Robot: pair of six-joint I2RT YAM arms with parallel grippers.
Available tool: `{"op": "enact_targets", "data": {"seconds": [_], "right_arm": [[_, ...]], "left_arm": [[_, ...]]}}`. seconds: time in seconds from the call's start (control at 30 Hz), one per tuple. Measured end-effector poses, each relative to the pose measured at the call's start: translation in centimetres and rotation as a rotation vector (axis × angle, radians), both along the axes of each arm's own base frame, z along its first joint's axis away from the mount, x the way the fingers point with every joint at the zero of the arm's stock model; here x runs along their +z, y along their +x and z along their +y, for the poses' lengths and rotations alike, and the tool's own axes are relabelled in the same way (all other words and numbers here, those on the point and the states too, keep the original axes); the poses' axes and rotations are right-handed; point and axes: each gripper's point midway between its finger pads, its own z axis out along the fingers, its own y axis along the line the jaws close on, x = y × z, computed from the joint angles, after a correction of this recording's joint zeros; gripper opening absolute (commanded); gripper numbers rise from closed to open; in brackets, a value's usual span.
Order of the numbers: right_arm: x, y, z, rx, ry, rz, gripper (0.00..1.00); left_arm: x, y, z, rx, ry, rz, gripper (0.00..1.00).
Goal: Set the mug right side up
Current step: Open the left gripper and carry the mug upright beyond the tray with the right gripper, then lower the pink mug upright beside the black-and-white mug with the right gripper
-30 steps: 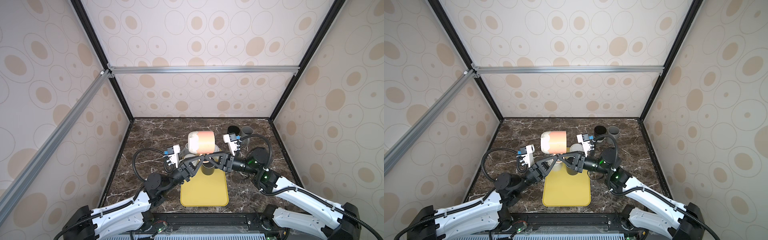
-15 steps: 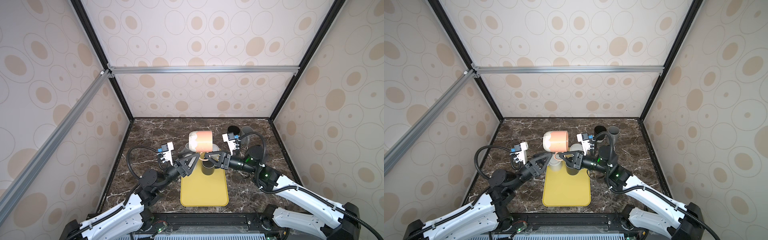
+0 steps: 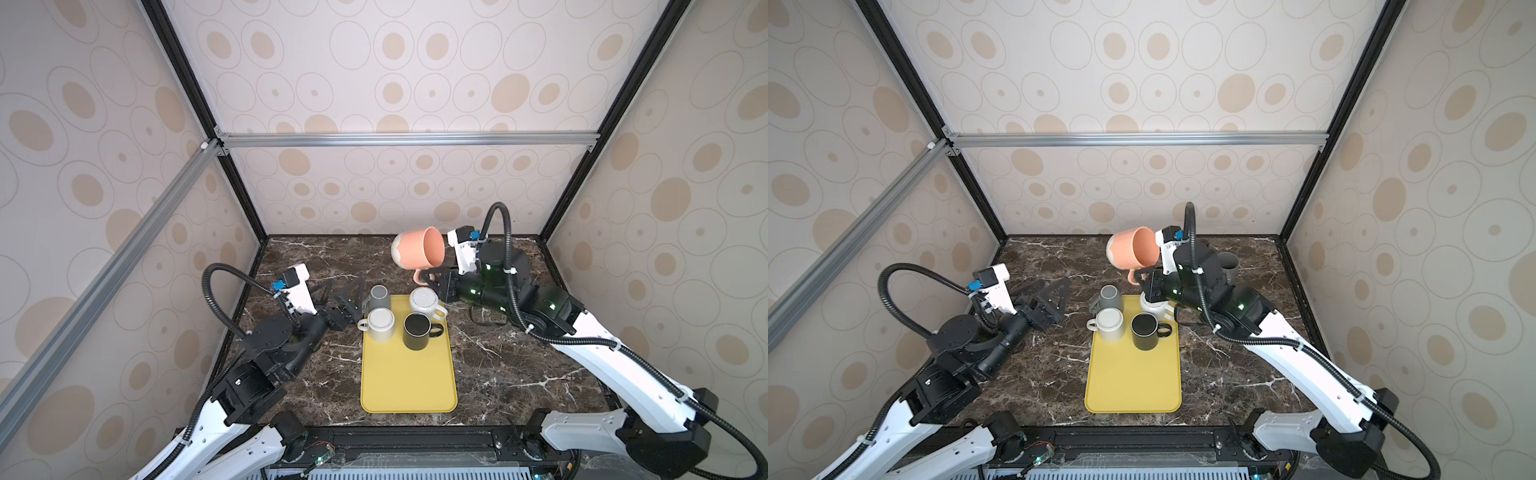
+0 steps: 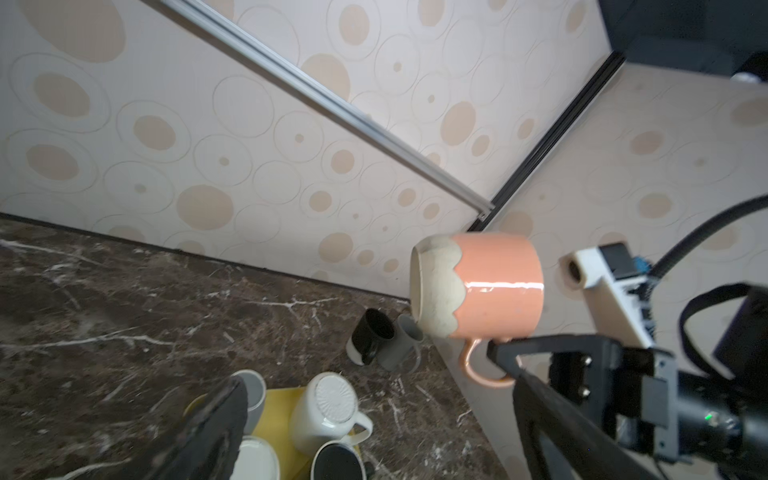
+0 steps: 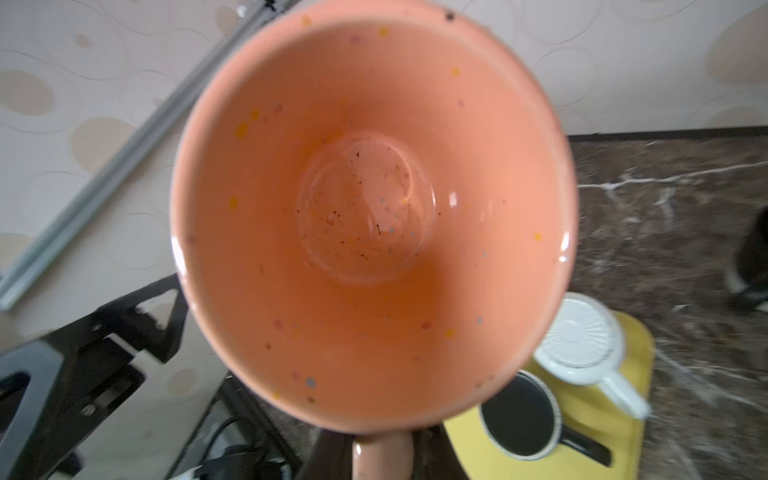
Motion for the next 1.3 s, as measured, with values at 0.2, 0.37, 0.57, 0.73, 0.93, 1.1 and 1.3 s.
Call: {"op": "enact_targets", "data": {"seconds": [0.2,0.37,0.57,0.73,0.93,1.1,1.3], "right_arm": [[-1.8,6.3,-1.1,-0.150,-0.260,0.004,0.00],[-4.6,10.4,-2.8,-0.229,-0.393,0.059,0.00],[-7.6,13.9,-4.8,-0.283,-0.461,0.145,0.00],[-10.9,17.2,-5.7,-0.321,-0.492,0.211,0.00],[-16.0,19.5,-6.2,-0.328,-0.548,0.306,0.00],[-18.9,20.2,-6.5,-0.325,-0.584,0.364,0.00],[-20.1,20.5,-6.9,-0.323,-0.601,0.384,0.00]], "left_arm": [[-4.7,2.2,-2.0,-0.006,0.198,0.090,1.00],[-7.0,1.9,-2.0,-0.024,0.248,0.094,1.00],[-6.6,1.6,-1.1,-0.004,0.253,0.059,1.00],[-7.8,2.3,-1.4,0.004,0.297,0.082,1.00],[-8.4,2.5,-1.4,0.007,0.316,0.088,1.00],[-8.7,2.5,-1.5,0.006,0.320,0.090,1.00],[-9.7,2.5,-1.7,-0.007,0.331,0.104,1.00]]}}
